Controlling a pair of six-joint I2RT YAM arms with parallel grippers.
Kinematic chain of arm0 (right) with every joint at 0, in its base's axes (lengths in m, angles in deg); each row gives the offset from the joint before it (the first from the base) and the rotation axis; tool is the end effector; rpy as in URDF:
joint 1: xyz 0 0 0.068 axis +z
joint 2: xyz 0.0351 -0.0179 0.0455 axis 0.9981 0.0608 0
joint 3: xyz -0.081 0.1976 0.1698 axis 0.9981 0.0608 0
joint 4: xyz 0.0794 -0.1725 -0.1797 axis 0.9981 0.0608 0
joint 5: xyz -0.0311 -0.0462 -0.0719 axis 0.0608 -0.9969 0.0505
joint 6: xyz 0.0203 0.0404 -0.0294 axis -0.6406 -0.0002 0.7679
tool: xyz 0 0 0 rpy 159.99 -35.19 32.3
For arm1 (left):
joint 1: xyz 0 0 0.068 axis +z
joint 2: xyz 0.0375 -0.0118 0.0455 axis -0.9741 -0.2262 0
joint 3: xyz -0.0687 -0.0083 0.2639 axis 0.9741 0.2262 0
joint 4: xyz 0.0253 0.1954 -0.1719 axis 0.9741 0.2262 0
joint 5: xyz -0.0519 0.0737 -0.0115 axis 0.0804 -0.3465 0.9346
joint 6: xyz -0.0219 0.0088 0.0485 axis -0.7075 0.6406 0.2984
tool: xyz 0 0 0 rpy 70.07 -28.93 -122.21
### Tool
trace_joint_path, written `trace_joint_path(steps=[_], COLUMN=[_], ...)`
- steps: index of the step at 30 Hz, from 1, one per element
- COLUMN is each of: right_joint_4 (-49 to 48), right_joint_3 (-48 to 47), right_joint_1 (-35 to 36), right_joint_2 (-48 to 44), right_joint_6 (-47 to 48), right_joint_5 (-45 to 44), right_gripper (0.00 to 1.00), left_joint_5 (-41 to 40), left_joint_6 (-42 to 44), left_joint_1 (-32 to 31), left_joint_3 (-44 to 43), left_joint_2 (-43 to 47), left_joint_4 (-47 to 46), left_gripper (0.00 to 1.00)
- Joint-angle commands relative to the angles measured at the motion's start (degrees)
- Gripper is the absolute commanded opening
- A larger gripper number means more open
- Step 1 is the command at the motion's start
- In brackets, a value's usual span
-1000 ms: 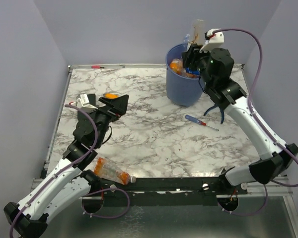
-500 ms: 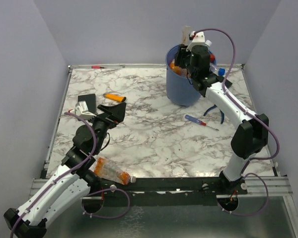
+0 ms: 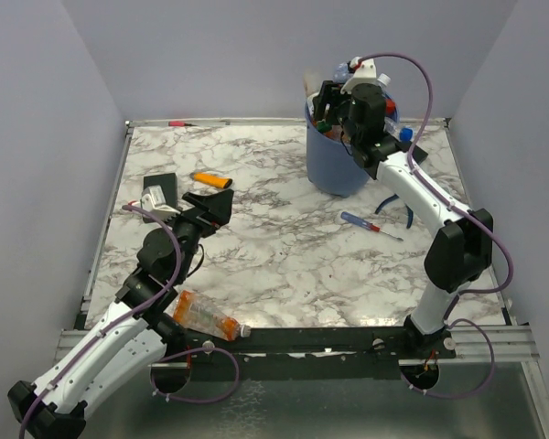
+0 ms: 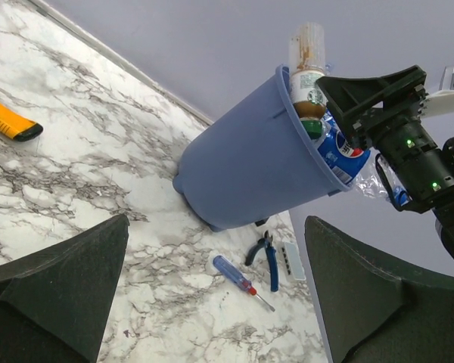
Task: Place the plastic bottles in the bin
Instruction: Place the plastic bottle in the trash bin.
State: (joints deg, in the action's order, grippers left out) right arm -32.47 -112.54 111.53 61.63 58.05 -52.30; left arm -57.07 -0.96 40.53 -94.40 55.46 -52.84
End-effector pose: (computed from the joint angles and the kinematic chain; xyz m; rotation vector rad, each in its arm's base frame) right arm 0.3956 0.1761 0.3891 -0.0382 1.6420 0.2970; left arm 0.1300 -0.0777 0.3164 -0.5128 1.5204 -0.8495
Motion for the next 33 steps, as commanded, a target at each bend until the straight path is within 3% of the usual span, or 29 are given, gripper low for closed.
trace_joint_path(steps=[1,14,17,20,27,33], right_joint_4=[0.0,6.1,8.7,13.4,8.9,9.3], right_joint_3=[0.7,-7.0,-14.3,-21.7,-9.9,-9.0], right_joint_1=[-0.1,-0.2,-0.2,-0.2,-0.2,-0.2], right_joint_2=[-2.4,-1.7,2.9,8.4,5.3,3.4], right_joint_6=[-0.9,0.7,2.4,3.8,0.8,-0.1], right_joint_5=[0.5,3.3,3.1,2.4,0.2,1.3], right_gripper=[0.72,0.70,0.70,0.63,0.45,0.42], left_joint_5=[-1.3,-2.2,-2.4,-2.4,-2.8,-3.4], left_joint_6=[0.1,0.1,0.2,0.2,0.2,1.9], left_joint_1=[0.1,0.1,0.1,0.1,0.1,0.1], left_joint_3=[1.0,0.6,0.6,0.5,0.9,-0.8], left_joint_2=[-0.2,-0.3,-0.5,-0.6,0.2,0.1], left_joint_4=[0.7,0.7,0.7,0.9,2.3,4.7], left_gripper=[0.99,0.99,0.99,0.99,0.99,0.99])
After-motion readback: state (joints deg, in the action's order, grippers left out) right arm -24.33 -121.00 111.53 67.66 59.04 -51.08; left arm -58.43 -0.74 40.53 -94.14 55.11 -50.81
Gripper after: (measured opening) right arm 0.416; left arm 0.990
